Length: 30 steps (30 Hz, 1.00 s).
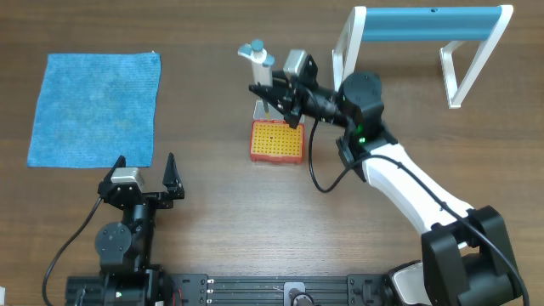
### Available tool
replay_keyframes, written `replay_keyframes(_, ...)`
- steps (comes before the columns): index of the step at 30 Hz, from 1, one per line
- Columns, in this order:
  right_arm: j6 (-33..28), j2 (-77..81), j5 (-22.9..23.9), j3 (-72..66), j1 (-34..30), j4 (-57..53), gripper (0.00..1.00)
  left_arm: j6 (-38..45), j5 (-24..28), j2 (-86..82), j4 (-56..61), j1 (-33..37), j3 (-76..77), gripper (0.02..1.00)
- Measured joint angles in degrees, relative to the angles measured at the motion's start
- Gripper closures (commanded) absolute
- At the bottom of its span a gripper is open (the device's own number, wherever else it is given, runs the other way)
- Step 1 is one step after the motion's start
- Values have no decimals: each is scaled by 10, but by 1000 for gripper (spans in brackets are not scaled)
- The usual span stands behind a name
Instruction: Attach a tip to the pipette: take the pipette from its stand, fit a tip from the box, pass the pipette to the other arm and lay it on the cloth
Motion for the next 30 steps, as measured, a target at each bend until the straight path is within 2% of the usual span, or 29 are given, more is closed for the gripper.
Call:
replay_keyframes(5, 76, -21, -40, 67, -11, -41, 925, 0, 0, 0, 0, 0, 0, 23)
replay_keyframes(8, 135, -31, -82, 71, -28, -43, 925, 0, 0, 0, 0, 0, 0, 23)
replay_keyframes(10, 171, -31, -127, 71, -38, -60, 925, 0, 0, 0, 0, 0, 0, 20)
replay_keyframes(14, 195, -31, -186, 72, -38, -122, 925, 0, 0, 0, 0, 0, 0, 23)
replay_keyframes(19, 208, -31, -209, 72, -38, -134, 925, -12, 8, 0, 2, 0, 0, 23)
replay_keyframes(21, 210, -31, -214, 72, -38, -134, 921, -101, 84, 0, 13, 0, 0, 23)
replay_keyframes(24, 210, -31, -219, 72, -38, -133, 925, -376, 179, 0, 21, 0, 0, 23)
replay_keyframes(27, 212, -31, -225, 72, -38, -133, 925, -563, 224, 0, 26, 0, 0, 23)
replay_keyframes(29, 212, -31, -236, 72, -38, -133, 925, -643, 250, 1, 40, 0, -1, 20)
replay_keyframes(30, 215, -31, -249, 72, -38, -133, 925, -672, 261, 2, 85, 0, -1, 23)
